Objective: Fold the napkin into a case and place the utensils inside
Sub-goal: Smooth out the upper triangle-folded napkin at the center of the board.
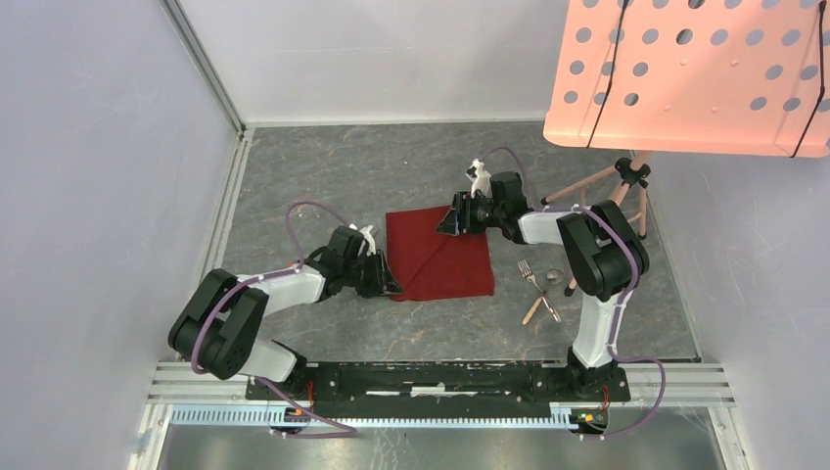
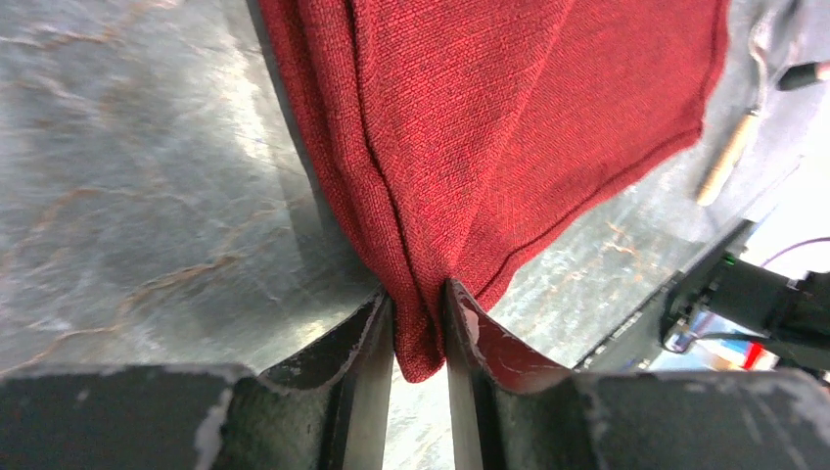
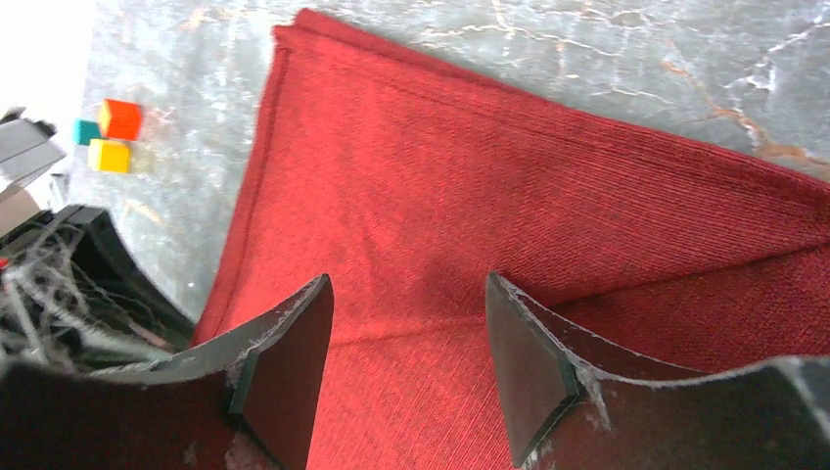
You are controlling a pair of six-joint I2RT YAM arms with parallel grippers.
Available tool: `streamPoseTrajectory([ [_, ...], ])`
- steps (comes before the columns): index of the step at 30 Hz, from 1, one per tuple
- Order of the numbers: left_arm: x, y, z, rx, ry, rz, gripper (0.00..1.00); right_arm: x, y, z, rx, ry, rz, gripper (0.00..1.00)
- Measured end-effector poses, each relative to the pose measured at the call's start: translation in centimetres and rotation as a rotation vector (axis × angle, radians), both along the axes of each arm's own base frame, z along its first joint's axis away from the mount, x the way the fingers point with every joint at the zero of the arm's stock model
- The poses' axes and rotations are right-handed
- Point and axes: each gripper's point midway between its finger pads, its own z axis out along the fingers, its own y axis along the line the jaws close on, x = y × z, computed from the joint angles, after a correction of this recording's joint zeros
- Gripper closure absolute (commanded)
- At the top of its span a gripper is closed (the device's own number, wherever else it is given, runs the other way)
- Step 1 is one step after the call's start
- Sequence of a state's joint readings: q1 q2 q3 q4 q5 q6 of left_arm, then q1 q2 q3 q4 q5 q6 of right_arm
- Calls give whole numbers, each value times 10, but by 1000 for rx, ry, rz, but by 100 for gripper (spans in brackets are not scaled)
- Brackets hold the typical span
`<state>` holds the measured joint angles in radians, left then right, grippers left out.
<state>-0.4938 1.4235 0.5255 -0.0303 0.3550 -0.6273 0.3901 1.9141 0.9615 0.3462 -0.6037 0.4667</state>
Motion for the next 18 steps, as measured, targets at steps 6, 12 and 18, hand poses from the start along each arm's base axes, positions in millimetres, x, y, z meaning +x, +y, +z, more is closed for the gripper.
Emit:
streamPoseTrajectory([
  [6, -17, -20, 0, -156, 24, -4, 59, 15, 5, -9, -65, -11, 24, 35],
  [12, -56, -40, 8, -199, 62, -70, 48, 20, 4, -5, -168, -45, 41, 31],
  [18, -62, -17, 19, -117, 44, 3, 38, -17, -22, 14, -262, -65, 16, 30],
])
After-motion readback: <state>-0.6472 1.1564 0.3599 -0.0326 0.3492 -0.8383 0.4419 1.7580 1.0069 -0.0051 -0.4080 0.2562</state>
